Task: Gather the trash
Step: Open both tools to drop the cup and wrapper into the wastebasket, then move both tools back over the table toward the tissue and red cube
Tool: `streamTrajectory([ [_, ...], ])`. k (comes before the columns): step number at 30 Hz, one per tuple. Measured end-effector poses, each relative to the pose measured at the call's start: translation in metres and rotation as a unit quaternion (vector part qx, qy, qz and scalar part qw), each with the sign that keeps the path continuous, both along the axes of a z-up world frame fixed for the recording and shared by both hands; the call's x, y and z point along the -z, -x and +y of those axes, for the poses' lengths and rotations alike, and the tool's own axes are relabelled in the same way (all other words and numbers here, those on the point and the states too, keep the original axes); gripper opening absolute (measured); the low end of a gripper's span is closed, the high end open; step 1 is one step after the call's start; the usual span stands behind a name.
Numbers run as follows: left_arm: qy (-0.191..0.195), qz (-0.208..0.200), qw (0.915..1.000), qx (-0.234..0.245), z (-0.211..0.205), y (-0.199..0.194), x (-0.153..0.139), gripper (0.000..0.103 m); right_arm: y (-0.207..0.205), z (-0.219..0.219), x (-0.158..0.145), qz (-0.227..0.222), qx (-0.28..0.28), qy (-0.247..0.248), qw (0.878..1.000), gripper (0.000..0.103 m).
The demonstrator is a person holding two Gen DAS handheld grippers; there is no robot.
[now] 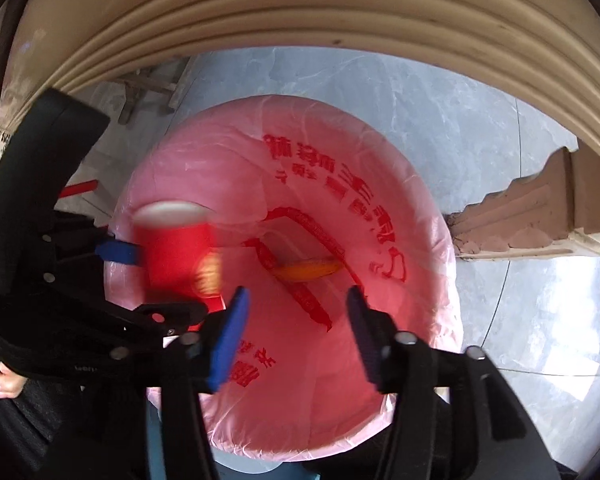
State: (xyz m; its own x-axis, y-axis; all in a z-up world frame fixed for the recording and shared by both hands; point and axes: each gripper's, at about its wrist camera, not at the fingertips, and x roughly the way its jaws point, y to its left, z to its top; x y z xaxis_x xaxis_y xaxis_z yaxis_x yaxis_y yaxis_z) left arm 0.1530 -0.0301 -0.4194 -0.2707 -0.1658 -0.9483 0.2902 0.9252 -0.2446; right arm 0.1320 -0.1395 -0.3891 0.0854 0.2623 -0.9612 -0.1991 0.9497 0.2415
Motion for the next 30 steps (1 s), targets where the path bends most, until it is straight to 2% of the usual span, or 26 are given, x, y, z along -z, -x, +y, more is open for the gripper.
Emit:
streamTrajectory([
  [14,-0.022,-0.016,0.9996,0.002,0.000,0.002,0.000,0.071,0.001,-0.003,-0.003,-0.003,0.006,0.003,1.000,0.061],
  [18,-0.031,-0.021,0.9993,0.004,-0.002,0.002,-0.003,0.072,0.002,-0.004,-0.006,-0.007,0.009,0.003,1.000,0.066],
  [24,-0.039,-0.037,0.9985,0.008,-0.004,0.004,-0.017,0.072,0.005,-0.005,-0.015,-0.014,0.012,0.001,1.000,0.067],
  [30,-0.054,-0.078,0.9949,0.033,-0.008,0.013,-0.042,0.072,0.016,-0.004,-0.038,-0.031,0.012,0.003,0.999,0.070],
])
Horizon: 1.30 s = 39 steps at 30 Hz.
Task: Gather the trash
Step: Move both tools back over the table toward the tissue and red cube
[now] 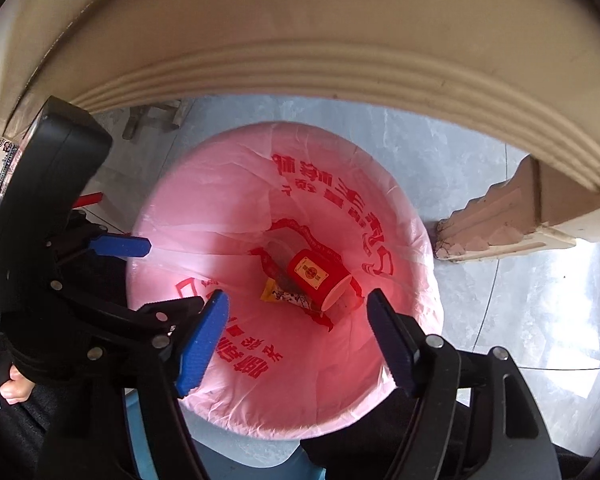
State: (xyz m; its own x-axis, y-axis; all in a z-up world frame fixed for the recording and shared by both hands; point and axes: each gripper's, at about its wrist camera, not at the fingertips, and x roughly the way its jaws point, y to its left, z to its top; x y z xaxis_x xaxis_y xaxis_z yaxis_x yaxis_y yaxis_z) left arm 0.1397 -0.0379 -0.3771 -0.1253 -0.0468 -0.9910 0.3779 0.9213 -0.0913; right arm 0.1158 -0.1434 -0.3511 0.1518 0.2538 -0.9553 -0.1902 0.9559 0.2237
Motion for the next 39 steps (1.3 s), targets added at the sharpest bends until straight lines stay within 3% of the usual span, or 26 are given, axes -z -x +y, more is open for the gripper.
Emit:
streamTrajectory([
  [7,0.018,-0.053,0.9982,0.022,0.003,0.020,-0.066,0.072,0.023,0.001,-0.056,-0.037,-0.015,-0.011,0.999,0.071],
  [9,0.024,-0.073,0.9964,0.035,0.005,0.027,-0.096,0.072,0.030,0.002,-0.082,-0.057,-0.025,-0.014,0.998,0.071],
  [12,0.045,-0.097,0.9930,0.050,0.013,0.037,-0.146,0.072,0.039,0.000,-0.125,-0.080,-0.043,-0.035,0.995,0.081],
  [15,0.061,-0.128,0.9883,0.057,0.024,0.044,-0.200,0.076,0.045,-0.003,-0.169,-0.108,-0.063,-0.038,0.991,0.081],
  [17,0.059,-0.153,0.9847,0.059,0.032,0.044,-0.236,0.084,0.044,-0.006,-0.197,-0.121,-0.073,-0.040,0.989,0.081],
  [21,0.063,-0.187,0.9784,0.062,0.048,0.029,-0.294,0.084,0.030,-0.016,-0.243,-0.125,-0.076,-0.051,0.988,0.081],
  [24,0.033,-0.214,0.9741,0.067,0.050,0.011,-0.328,0.084,0.007,-0.018,-0.276,-0.125,-0.077,-0.045,0.988,0.081],
  [28,0.031,-0.203,0.9763,0.069,0.052,-0.019,-0.351,0.084,-0.031,-0.015,-0.312,-0.111,-0.086,-0.036,0.989,0.081],
  [31,0.015,-0.212,0.9725,0.094,0.052,-0.033,-0.361,0.084,-0.071,-0.013,-0.335,-0.096,-0.079,-0.033,0.992,0.081],
  [39,-0.008,-0.216,0.9670,0.135,0.051,-0.061,-0.383,0.084,-0.151,0.000,-0.358,-0.066,-0.063,-0.029,0.995,0.081],
])
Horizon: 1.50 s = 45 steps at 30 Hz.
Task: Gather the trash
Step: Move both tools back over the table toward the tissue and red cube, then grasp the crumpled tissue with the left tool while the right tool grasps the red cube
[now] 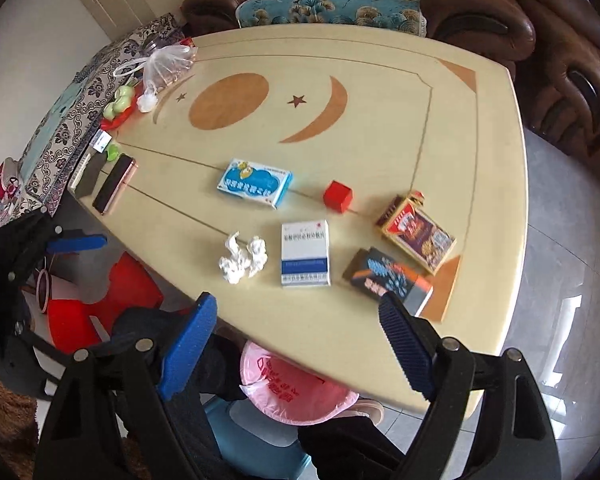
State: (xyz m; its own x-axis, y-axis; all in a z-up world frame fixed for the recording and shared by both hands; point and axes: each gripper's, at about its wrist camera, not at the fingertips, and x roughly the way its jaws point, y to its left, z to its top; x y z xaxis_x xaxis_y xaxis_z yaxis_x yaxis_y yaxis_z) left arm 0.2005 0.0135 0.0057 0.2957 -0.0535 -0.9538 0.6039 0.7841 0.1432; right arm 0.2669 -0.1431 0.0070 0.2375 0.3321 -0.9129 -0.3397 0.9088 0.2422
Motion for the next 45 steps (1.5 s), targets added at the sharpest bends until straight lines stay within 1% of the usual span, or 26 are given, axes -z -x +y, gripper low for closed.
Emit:
streamTrajectory([
  [3,-0.001,-0.010,0.9999,0.009,-0.002,-0.010,-0.005,0.084,-0.020,0.002,-0.001,0.014,0.008,-0.012,1.000,0.081],
  [6,0.004,-0.001,0.9998,0.020,-0.003,-0.022,0.000,0.085,-0.044,-0.002,0.001,0.024,0.029,-0.026,0.999,0.081],
  [9,0.008,0.023,0.9995,0.018,-0.003,-0.035,0.013,0.084,-0.064,-0.006,0.008,0.028,0.052,-0.019,0.998,0.081],
  [11,0.005,0.034,0.9991,0.026,-0.006,-0.040,0.024,0.084,-0.076,-0.009,0.017,0.035,0.064,-0.014,0.997,0.081],
  [15,-0.015,0.042,0.9982,0.040,-0.012,-0.051,0.045,0.084,-0.097,-0.015,0.038,0.057,0.094,-0.013,0.994,0.081],
  [19,-0.026,0.066,0.9969,0.034,-0.013,-0.068,0.065,0.084,-0.117,-0.014,0.059,0.076,0.114,-0.016,0.990,0.081],
  [22,-0.034,0.086,0.9951,0.035,-0.014,-0.076,0.082,0.084,-0.131,-0.008,0.074,0.095,0.118,-0.025,0.988,0.081],
  [26,-0.039,0.095,0.9939,0.040,-0.016,-0.084,0.099,0.084,-0.145,0.004,0.092,0.110,0.115,-0.013,0.987,0.081],
  [31,-0.030,0.115,0.9925,0.031,-0.011,-0.098,0.118,0.084,-0.156,0.019,0.121,0.132,0.114,0.004,0.985,0.081],
  [35,-0.027,0.132,0.9905,0.025,-0.008,-0.105,0.141,0.084,-0.162,0.033,0.146,0.145,0.107,0.018,0.983,0.081],
  [38,-0.035,0.146,0.9885,0.020,-0.008,-0.110,0.159,0.084,-0.167,0.040,0.163,0.159,0.108,0.021,0.981,0.081],
  [40,-0.039,0.150,0.9877,0.022,-0.010,-0.112,0.167,0.084,-0.170,0.044,0.173,0.166,0.109,0.023,0.980,0.081],
  [43,-0.028,0.155,0.9873,0.022,-0.010,-0.115,0.171,0.084,-0.174,0.049,0.185,0.175,0.107,0.025,0.979,0.081],
  [45,-0.029,0.154,0.9875,0.021,-0.010,-0.118,0.175,0.084,-0.176,0.051,0.190,0.177,0.106,0.028,0.978,0.081],
])
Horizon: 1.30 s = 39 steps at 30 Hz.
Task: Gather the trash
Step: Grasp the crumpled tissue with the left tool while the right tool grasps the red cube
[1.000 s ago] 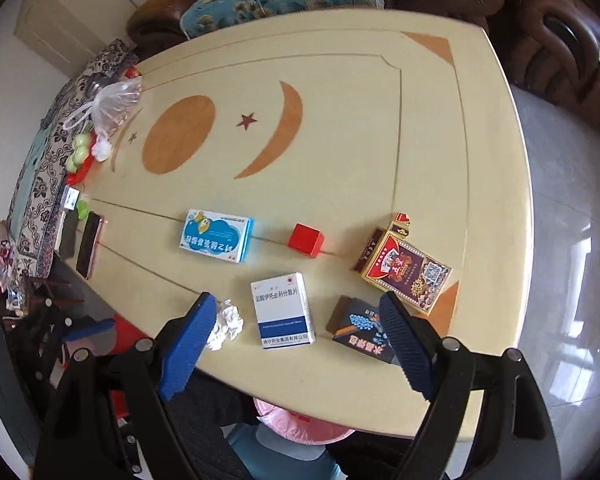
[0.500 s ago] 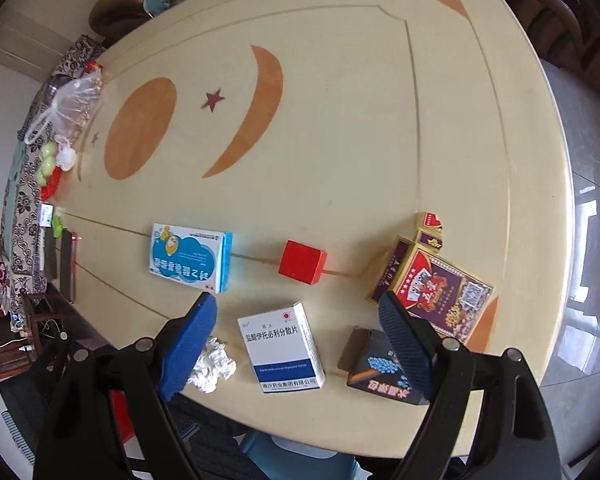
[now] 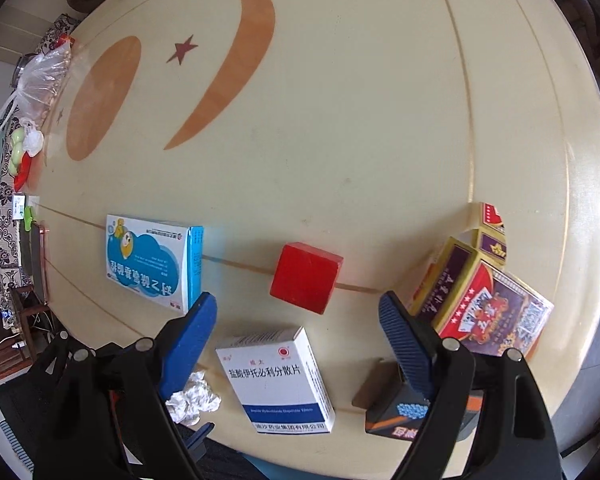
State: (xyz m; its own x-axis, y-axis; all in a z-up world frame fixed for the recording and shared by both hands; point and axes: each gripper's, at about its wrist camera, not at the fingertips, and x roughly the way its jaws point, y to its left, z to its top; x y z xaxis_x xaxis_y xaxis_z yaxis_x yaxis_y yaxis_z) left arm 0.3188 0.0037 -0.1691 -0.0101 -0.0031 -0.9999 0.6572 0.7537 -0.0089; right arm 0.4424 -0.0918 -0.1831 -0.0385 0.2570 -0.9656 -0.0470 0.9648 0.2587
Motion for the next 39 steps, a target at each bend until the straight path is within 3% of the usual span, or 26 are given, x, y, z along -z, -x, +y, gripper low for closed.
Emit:
streamTrajectory([
  [8,-0.002,0.015,0.9998,-0.015,0.005,-0.011,0.015,0.084,-0.007,0.010,0.013,0.005,-0.003,0.007,1.000,0.080],
  [16,-0.002,0.019,0.9997,-0.015,-0.002,-0.009,0.026,0.084,-0.010,0.011,0.020,0.005,-0.006,0.009,1.000,0.063],
  [29,0.011,0.026,0.9982,-0.052,0.011,-0.008,0.024,0.080,-0.011,0.013,0.019,-0.006,-0.014,0.037,0.999,0.049],
  [37,0.005,0.020,0.9977,-0.064,0.008,-0.002,0.022,0.065,-0.012,0.016,0.016,-0.013,-0.018,0.056,0.998,0.037],
  [39,0.004,0.019,0.9978,-0.064,0.008,-0.001,0.020,0.056,-0.012,0.017,0.016,-0.016,-0.016,0.054,0.998,0.037],
])
